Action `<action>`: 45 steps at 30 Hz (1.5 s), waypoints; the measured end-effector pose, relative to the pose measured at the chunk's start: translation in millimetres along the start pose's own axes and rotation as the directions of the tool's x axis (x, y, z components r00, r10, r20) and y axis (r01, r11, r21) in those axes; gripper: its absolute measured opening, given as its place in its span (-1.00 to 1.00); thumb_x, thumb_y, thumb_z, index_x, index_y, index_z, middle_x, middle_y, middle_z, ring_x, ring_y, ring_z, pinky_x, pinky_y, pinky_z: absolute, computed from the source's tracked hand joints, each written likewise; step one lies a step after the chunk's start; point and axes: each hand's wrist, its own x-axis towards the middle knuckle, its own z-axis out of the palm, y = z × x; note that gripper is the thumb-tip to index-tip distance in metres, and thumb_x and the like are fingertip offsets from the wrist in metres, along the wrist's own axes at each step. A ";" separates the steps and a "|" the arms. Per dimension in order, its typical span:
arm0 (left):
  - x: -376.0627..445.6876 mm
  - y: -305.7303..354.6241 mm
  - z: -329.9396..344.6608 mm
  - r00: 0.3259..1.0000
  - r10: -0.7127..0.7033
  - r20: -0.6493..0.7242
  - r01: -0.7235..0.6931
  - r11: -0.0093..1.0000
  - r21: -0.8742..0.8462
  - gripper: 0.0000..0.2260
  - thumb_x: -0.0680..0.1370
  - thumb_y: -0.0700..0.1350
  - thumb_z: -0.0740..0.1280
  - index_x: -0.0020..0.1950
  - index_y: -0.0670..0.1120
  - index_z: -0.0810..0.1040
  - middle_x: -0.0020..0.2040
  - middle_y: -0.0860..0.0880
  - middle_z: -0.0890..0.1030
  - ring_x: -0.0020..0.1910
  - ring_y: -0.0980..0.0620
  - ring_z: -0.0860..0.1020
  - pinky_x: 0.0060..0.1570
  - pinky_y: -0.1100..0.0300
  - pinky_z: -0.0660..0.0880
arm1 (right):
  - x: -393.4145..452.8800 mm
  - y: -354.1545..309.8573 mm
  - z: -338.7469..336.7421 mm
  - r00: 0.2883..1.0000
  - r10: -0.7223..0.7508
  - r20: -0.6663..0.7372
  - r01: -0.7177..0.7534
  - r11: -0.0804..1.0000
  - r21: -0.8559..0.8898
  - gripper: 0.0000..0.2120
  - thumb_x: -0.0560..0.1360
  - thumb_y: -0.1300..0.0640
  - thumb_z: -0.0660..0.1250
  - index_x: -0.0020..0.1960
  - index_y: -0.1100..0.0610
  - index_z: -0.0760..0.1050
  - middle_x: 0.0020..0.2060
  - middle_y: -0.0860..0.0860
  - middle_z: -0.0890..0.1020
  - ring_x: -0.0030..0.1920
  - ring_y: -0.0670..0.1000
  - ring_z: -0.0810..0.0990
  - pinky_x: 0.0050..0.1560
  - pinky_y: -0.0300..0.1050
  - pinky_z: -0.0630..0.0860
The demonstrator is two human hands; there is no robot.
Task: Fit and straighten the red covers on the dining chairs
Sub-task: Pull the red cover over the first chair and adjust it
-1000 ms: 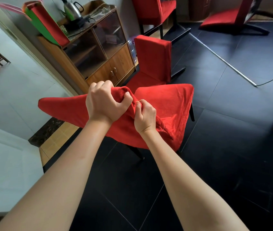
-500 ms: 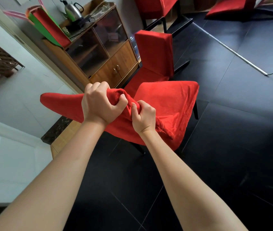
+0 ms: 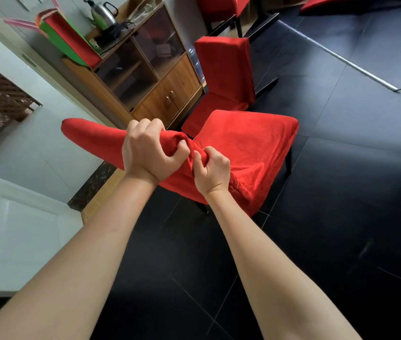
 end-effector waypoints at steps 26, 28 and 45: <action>1.0 3.1 -14.2 0.987 -0.066 0.145 0.074 0.996 -0.056 -0.50 0.40 0.26 0.22 -0.15 -0.20 0.54 -0.21 -0.16 0.58 -0.14 -0.15 0.52 0.14 -0.13 0.40 | 1.2 -9.8 -25.7 0.987 0.051 0.152 -0.023 0.984 -0.177 -0.53 0.48 -0.20 0.11 -0.01 0.18 0.51 -0.17 0.09 0.61 -0.12 0.08 0.55 -0.15 -0.11 0.38; 2.5 3.7 -18.9 0.978 -0.063 0.200 0.077 0.995 -0.063 -0.48 0.40 0.28 0.21 -0.10 -0.18 0.57 -0.16 -0.13 0.61 -0.10 -0.13 0.54 0.19 -0.14 0.37 | 3.2 -16.4 -35.0 0.980 0.057 0.189 -0.014 0.975 -0.222 -0.53 0.48 -0.19 0.15 0.14 0.17 0.49 -0.05 0.10 0.62 -0.02 0.10 0.56 -0.05 -0.05 0.45; 28.9 -76.6 -82.3 0.949 -0.278 0.151 0.292 0.953 -0.081 -0.36 0.39 0.30 0.20 0.22 -0.16 0.57 0.11 -0.17 0.63 0.13 -0.20 0.54 0.28 -0.16 0.27 | 68.2 -130.8 -50.1 0.912 -0.097 0.399 0.226 0.930 -0.291 -0.38 0.46 -0.23 0.18 0.42 0.05 0.31 0.18 0.03 0.57 0.22 0.04 0.48 0.08 -0.15 0.32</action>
